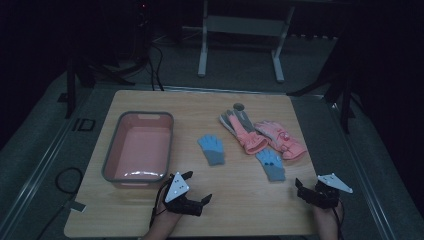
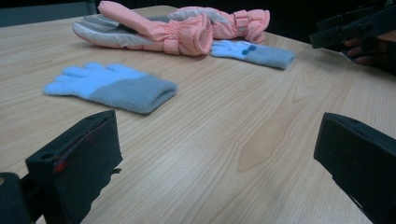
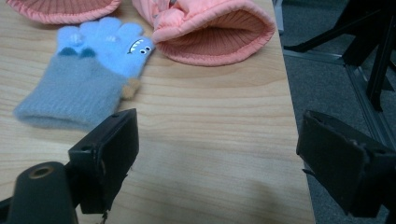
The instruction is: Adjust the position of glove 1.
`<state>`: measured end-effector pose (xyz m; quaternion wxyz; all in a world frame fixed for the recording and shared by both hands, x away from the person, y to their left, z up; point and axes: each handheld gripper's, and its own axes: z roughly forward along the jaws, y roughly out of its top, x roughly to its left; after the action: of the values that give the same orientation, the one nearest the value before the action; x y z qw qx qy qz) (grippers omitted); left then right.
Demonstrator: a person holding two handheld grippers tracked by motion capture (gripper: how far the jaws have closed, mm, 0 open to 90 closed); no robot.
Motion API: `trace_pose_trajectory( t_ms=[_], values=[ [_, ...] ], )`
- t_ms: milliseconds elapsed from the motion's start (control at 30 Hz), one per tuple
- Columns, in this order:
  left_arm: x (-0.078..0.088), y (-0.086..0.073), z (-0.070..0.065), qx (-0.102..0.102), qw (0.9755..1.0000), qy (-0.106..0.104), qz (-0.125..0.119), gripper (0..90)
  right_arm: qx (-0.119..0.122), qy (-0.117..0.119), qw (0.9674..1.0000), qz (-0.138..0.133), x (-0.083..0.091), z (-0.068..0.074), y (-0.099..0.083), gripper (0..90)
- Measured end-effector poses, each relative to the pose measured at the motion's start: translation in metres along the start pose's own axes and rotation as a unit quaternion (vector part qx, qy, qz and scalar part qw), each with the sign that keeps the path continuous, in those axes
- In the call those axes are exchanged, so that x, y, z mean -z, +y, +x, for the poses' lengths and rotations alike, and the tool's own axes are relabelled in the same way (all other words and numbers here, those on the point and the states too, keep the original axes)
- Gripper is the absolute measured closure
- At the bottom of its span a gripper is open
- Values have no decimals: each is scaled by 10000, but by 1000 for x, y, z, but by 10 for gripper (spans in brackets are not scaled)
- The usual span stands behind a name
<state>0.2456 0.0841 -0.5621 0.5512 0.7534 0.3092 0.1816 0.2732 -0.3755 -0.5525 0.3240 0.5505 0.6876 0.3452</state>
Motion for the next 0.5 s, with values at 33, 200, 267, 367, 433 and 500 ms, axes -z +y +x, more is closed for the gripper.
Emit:
trace_pose_trajectory(
  t_ms=[33, 200, 267, 367, 433, 500],
  values=[
    [0, 0, 0, 20, 10000, -5, 1, 7, -16, 36, 10000, -7, 0, 0, 0, 129],
    [0, 0, 2, 96, 10000, -26, -2, 7, -183, 60, 9997, 142, 1, -3, 3, 129],
    [0, 0, 2, 104, 9999, -31, 5, 7, -208, 133, 9991, 348, 1, -6, 5, 126],
    [0, 0, 2, 79, 10000, -34, 11, 7, -223, 168, 9988, 402, 4, -9, 10, 123],
    [0, 0, 2, 72, 10000, -29, 16, 8, -383, 298, 9970, 597, 8, -11, 18, 135],
    [0, 0, 2, 88, 10000, -30, 11, 8, -521, 491, 9951, 683, 9, -14, 26, 142]
  ],
)
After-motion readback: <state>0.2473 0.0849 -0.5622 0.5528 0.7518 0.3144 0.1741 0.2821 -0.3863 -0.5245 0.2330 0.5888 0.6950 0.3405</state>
